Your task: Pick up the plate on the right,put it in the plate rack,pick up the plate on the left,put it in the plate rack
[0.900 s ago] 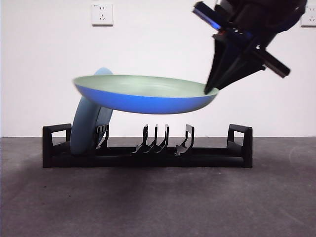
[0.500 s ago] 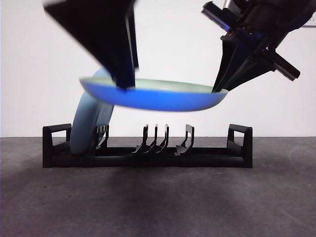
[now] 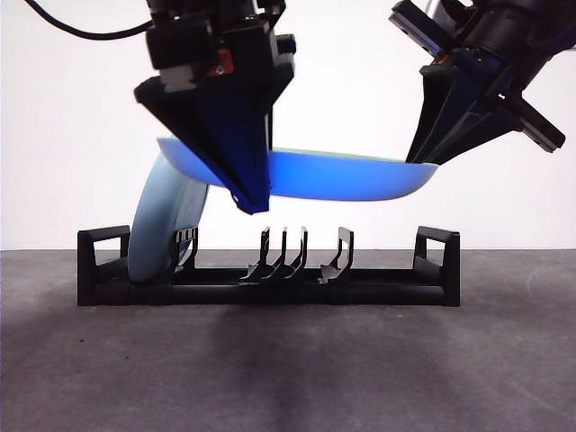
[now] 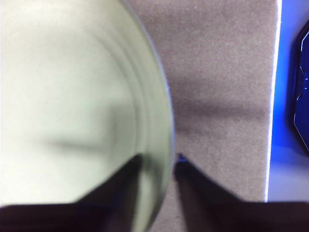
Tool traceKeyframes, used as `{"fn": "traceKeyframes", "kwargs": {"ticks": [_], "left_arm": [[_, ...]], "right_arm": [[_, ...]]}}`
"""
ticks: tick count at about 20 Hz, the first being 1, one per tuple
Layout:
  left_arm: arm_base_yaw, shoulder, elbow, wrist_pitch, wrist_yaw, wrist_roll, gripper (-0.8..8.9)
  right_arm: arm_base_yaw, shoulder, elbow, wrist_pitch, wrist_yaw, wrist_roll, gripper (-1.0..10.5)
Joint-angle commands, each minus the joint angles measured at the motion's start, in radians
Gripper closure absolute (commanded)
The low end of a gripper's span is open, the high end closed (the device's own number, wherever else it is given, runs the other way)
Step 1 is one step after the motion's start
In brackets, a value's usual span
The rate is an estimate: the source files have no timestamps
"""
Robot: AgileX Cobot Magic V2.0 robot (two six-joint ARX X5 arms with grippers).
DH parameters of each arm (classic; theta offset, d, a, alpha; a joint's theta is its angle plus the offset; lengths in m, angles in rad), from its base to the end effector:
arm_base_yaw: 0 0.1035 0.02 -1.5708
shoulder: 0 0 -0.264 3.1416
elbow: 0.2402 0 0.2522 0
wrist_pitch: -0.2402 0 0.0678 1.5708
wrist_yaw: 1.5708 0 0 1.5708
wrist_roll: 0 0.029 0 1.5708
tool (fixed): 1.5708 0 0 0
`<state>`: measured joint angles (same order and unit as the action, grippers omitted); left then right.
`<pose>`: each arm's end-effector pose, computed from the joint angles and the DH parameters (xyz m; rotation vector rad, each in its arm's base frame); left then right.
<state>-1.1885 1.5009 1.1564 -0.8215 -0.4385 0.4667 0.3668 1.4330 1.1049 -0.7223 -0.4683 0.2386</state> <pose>0.1194 -0.2639 0.2541 1.2855 0.6717 -0.8699 0.2581 0.1132 0.2616 0.2578 1.1636 0.6235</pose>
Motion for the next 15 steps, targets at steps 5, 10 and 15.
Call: {"fn": "traceKeyframes", "kwargs": {"ticks": [5,10,15], "left_arm": [[0.02,0.003,-0.003,0.008,0.041,0.034,8.22],[0.018,0.003,-0.003,0.04,0.05,0.034,8.22],[0.019,0.003,-0.003,0.094,0.058,-0.005,8.22]], "right_arm": [[-0.014,-0.03,0.01,0.005,-0.065,-0.021,9.6],[-0.04,-0.101,0.01,0.005,-0.08,-0.031,9.3],[-0.102,-0.224,0.01,0.056,-0.071,-0.03,6.6]]}}
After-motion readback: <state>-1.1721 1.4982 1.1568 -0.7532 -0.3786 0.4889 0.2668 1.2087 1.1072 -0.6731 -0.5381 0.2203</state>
